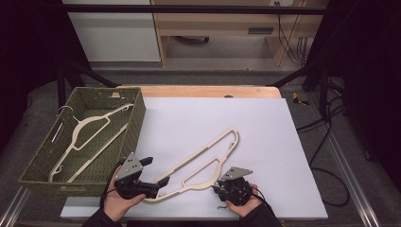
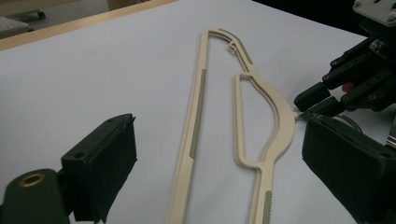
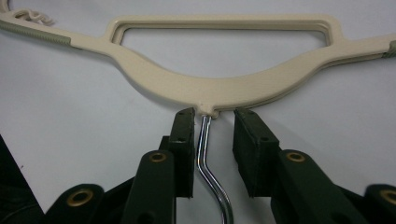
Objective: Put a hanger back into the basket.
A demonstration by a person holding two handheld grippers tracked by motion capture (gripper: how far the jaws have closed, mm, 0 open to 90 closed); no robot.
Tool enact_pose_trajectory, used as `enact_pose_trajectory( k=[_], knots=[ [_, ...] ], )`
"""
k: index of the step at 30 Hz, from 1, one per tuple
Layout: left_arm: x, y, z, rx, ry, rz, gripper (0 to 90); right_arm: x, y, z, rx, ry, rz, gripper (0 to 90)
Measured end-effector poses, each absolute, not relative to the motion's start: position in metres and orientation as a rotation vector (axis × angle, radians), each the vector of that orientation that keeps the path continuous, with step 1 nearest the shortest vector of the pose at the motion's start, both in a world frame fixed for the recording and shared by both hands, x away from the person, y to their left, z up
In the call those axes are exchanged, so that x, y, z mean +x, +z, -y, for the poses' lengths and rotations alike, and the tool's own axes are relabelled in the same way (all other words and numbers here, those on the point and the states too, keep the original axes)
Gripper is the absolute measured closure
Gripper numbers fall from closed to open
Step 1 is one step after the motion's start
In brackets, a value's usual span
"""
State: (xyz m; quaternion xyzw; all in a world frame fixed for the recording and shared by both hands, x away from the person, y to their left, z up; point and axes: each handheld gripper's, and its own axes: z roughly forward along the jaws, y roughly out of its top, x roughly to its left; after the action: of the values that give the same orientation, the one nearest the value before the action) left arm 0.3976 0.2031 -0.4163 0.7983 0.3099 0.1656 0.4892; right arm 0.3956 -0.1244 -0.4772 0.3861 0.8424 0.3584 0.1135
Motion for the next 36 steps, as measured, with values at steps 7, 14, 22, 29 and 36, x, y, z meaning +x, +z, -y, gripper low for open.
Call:
enact_pose_trajectory(
  k=[7,14,22,29,36],
  knots=[
    [0.398,-0.419,-0.197,1.953,0.396,-0.749,10.7,0.394,-0.476,0.121,1.159,1.042,-2.486,85.1],
    [0.399,-0.425,-0.180,1.998,0.379,-0.721,11.3,0.396,-0.475,0.123,1.219,1.050,-2.490,88.5],
    [0.406,-0.431,-0.145,2.099,0.339,-0.659,12.4,0.397,-0.466,0.125,1.246,1.051,-2.474,89.1],
    [0.415,-0.441,-0.107,2.203,0.285,-0.591,18.8,0.400,-0.456,0.127,1.225,1.048,-2.470,89.2],
    [0.423,-0.455,-0.084,2.332,0.274,-0.530,35.0,0.403,-0.445,0.127,1.209,1.056,-2.464,89.3]
  ],
)
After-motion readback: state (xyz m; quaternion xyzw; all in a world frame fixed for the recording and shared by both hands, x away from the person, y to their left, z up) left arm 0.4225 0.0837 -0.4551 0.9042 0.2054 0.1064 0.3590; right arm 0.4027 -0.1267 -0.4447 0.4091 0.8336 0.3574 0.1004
